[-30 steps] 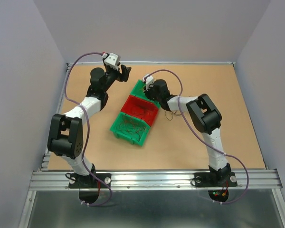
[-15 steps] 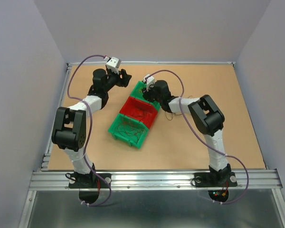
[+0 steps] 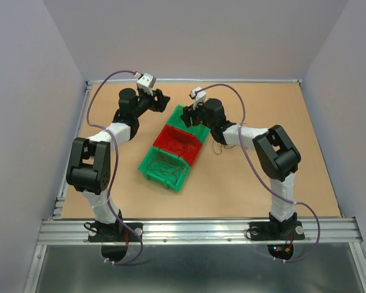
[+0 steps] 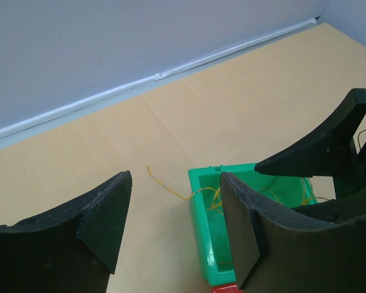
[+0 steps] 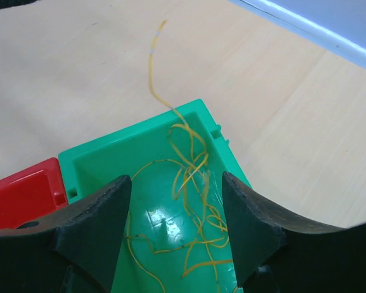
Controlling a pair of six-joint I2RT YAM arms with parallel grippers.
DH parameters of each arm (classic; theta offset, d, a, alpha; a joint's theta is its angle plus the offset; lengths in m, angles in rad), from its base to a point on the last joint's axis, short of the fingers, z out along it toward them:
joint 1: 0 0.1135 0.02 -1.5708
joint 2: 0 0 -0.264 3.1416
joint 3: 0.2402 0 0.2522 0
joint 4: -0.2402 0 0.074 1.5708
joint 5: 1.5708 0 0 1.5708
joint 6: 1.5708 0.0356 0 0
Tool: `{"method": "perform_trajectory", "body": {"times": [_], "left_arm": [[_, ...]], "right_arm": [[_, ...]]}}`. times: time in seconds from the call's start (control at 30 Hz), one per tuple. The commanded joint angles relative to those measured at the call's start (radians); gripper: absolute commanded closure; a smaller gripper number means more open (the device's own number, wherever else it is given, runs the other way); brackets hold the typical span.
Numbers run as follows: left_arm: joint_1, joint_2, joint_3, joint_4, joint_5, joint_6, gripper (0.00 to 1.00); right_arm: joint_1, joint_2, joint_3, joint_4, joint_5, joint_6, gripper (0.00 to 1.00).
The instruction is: Untangle the cables
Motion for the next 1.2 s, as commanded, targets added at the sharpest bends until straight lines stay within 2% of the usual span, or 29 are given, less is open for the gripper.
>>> {"method": "perform_trajectory", "body": {"times": [0.0, 0.13, 0.27, 0.37, 0.53, 0.63, 0.8, 0.87, 1.03, 1.1, 1.17], "left_arm": [[0.001, -0.024, 0.014, 0.070, 0.046, 0.007, 0.30], [-0.001, -0.018, 0.017, 0.070, 0.057, 0.007, 0.30], [-0.001, -0.003, 0.025, 0.067, 0.069, 0.007, 0.30], [0.001, 0.008, 0.032, 0.058, 0.066, 0.007, 0.30], [-0.001, 0.026, 0.051, 0.036, 0.085, 0.033, 0.30], [-0.001, 0.063, 0.100, -0.029, 0.109, 0.036, 0.30], [-0.001, 0.114, 0.149, -0.080, 0.115, 0.036, 0.30], [-0.001, 0.121, 0.160, -0.086, 0.126, 0.038, 0.31], [-0.004, 0.172, 0.213, -0.154, 0.154, 0.039, 0.36], [-0.004, 0.196, 0.247, -0.177, 0.171, 0.041, 0.41], [-0.005, 0.209, 0.259, -0.203, 0.181, 0.044, 0.45]], "right_arm": [[-0.008, -0.040, -0.037, 0.068, -0.005, 0.045, 0.32], [-0.019, -0.058, -0.049, 0.085, 0.016, 0.084, 0.30], [-0.083, -0.112, -0.138, 0.195, -0.045, 0.164, 0.30], [-0.124, -0.160, -0.207, 0.263, -0.080, 0.217, 0.24], [-0.172, -0.177, -0.238, 0.274, -0.122, 0.268, 0.23], [-0.197, -0.164, -0.241, 0.279, -0.186, 0.288, 0.22], [-0.198, -0.161, -0.255, 0.259, -0.295, 0.288, 0.23], [-0.195, -0.163, -0.249, 0.199, -0.314, 0.282, 0.23], [-0.146, -0.164, -0.246, 0.084, -0.239, 0.230, 0.22], [-0.120, -0.154, -0.223, 0.032, -0.200, 0.214, 0.25], [-0.109, -0.131, -0.210, 0.013, -0.206, 0.210, 0.39]]}}
